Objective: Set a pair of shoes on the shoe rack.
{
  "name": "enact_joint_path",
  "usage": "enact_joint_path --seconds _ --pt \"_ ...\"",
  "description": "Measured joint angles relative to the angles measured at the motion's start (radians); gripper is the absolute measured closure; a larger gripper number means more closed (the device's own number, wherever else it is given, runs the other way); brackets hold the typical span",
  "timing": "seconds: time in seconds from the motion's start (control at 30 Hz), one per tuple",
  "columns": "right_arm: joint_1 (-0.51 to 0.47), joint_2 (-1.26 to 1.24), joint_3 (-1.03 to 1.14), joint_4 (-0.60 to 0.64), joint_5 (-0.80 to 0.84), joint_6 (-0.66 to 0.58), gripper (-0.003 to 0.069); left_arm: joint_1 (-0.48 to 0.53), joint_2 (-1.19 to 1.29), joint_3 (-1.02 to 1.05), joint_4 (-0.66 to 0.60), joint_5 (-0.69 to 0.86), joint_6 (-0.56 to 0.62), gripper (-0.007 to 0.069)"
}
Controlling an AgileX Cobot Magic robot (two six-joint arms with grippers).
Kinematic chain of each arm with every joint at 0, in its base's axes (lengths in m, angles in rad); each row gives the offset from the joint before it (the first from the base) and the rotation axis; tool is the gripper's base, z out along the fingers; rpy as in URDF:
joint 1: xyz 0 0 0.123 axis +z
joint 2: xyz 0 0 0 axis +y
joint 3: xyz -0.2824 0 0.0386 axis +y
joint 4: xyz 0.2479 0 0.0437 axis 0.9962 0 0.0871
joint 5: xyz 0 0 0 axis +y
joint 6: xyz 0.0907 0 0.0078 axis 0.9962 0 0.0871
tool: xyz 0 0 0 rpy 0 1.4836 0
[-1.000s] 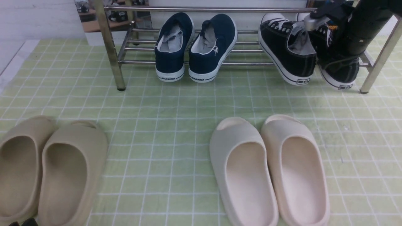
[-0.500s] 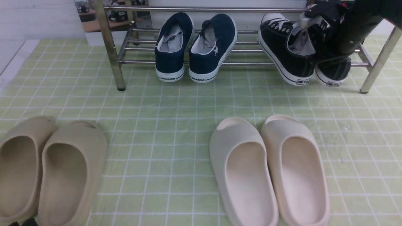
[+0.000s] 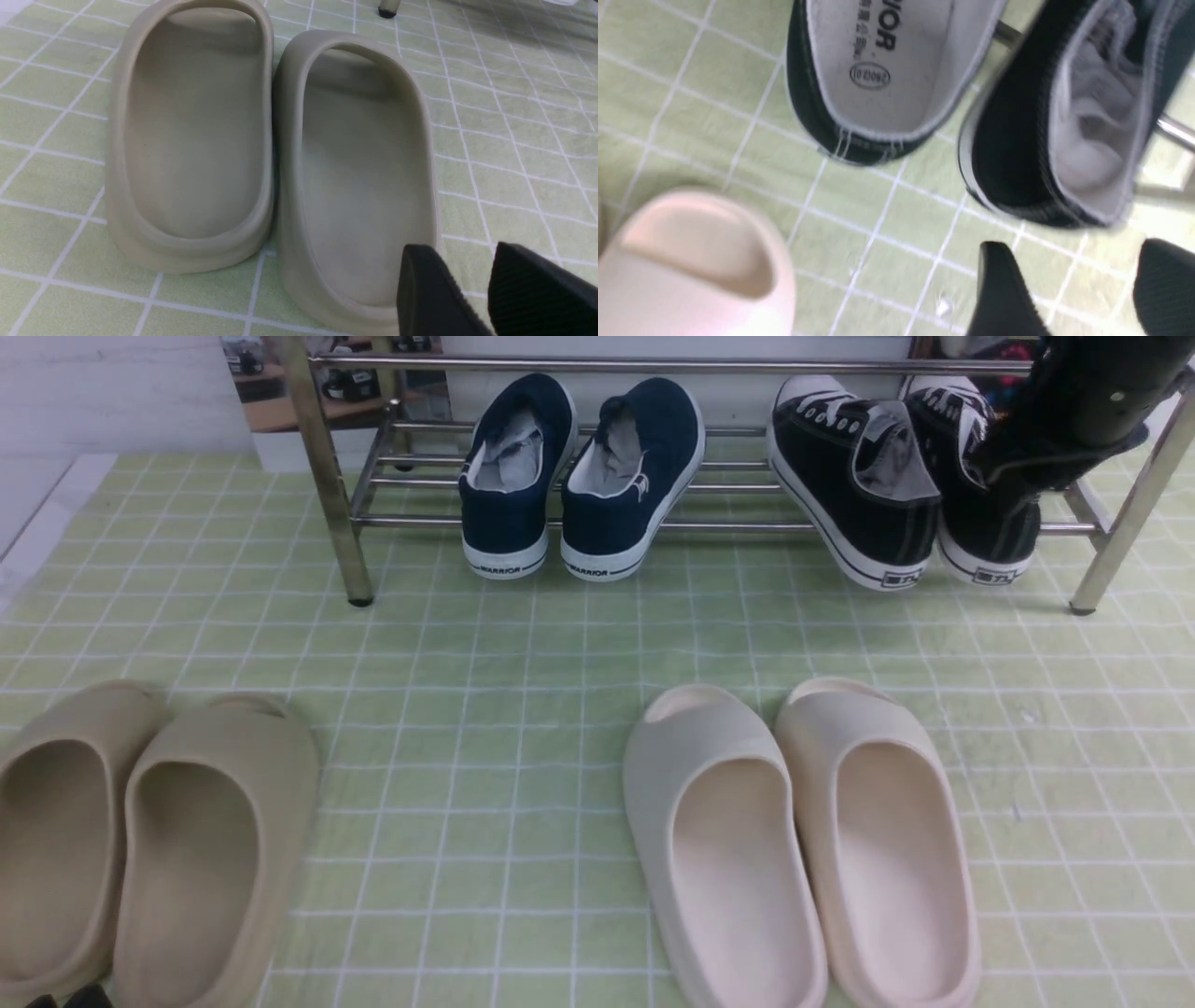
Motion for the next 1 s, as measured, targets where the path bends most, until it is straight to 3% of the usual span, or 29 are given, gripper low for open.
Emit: enact_joint_path --seconds 0.1,0.13,0.2,0.3,0.4,0.5,0.8,1.0 --pt "0.0 -0.088 0.041 0.019 0.005 0.046 0.0312 0.0 0.0 0.0 0.0 0.0 0.0 0.0407" --pt "0.0 -0.156 0.087 0.042 0.009 0.062 0.0379 0.0 0.0 0.0 0.0 0.0 0.0 0.0407" --pt "0.0 -0.203 0.13 0.067 0.009 0.064 0.0424 0.0 0.0 0.0 0.0 0.0 0.0 0.0407" --pt "0.0 -0.391 0.298 0.129 0.014 0.037 0.0603 0.0 0.0 0.0 0.0 0.0 0.0 0.0407" --pt "0.0 -0.557 0.446 0.153 0.016 0.015 0.0661 0.0 0.0 0.0 0.0 0.0 0.0 0.0407" --pt "0.0 -0.699 0.583 0.161 0.005 0.012 0.0662 0.0 0.0 0.0 0.0 0.0 0.0 0.0407" --pt "0.0 -1.318 1.151 0.202 -0.412 0.012 0.0662 0.0 0.0 0.0 0.0 0.0 0.0 0.0407" --pt "0.0 -1.496 1.299 0.191 -0.546 0.012 0.0662 0.0 0.0 0.0 0.0 0.0 0.0 0.0407"
